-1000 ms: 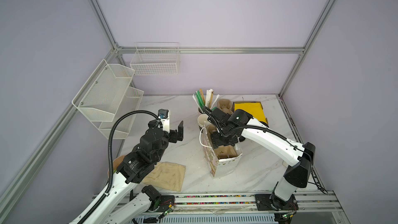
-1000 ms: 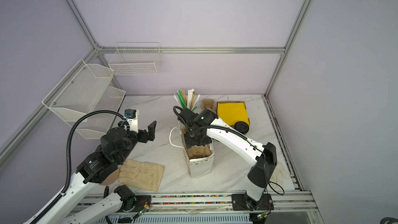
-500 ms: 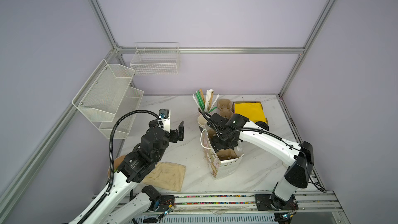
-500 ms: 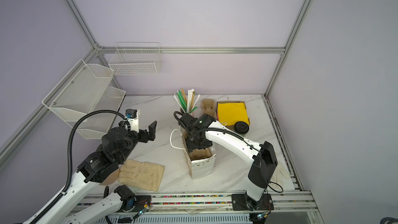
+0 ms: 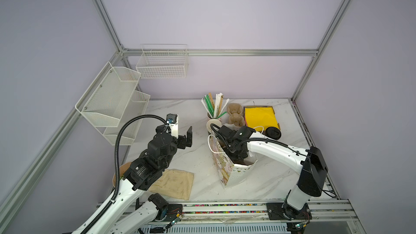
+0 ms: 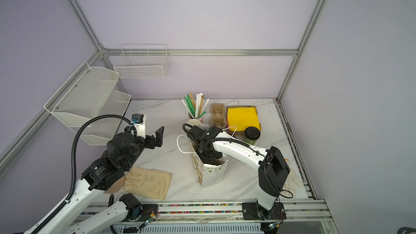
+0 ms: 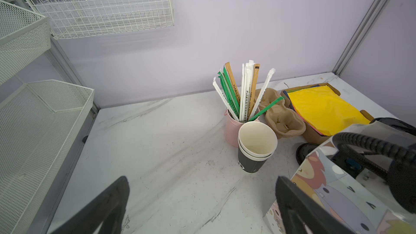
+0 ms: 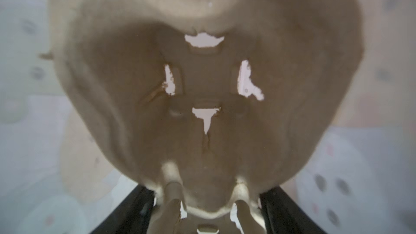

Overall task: Pack a coffee takeout order
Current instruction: Place the cup tray in the takeout bag.

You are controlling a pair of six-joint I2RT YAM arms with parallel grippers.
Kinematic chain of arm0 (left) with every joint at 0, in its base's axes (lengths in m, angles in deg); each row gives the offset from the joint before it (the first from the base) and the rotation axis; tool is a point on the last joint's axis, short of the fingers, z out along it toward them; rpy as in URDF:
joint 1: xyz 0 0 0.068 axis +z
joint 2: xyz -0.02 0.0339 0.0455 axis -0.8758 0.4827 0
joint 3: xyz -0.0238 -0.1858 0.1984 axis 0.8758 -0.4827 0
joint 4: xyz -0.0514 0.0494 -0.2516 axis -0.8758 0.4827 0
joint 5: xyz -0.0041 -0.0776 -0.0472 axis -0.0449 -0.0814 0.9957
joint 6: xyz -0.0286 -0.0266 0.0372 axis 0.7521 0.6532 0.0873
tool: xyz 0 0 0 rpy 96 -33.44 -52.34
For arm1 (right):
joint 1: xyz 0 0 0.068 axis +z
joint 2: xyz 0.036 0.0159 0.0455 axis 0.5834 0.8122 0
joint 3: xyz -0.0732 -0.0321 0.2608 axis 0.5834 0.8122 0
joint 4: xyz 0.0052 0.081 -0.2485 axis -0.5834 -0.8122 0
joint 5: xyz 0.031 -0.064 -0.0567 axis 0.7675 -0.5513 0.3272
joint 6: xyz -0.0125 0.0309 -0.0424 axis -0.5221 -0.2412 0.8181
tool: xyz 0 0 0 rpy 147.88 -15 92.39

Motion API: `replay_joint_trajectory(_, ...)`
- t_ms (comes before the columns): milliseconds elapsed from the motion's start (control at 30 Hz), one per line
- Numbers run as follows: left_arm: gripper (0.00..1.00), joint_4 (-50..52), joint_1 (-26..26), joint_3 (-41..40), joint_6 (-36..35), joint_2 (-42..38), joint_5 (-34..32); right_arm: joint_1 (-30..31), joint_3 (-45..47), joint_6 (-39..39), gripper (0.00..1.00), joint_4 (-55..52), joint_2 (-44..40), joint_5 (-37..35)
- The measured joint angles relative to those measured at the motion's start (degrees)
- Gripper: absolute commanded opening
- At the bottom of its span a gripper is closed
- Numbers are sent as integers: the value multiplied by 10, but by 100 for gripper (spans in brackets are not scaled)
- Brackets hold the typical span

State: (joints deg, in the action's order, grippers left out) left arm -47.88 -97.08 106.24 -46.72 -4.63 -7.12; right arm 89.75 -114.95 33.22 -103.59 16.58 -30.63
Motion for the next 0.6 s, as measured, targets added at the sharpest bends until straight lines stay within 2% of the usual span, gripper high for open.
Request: replay_joint_trajectory(600, 100, 0, 6, 0, 0, 11, 2, 3, 30, 3, 80, 48, -3, -11)
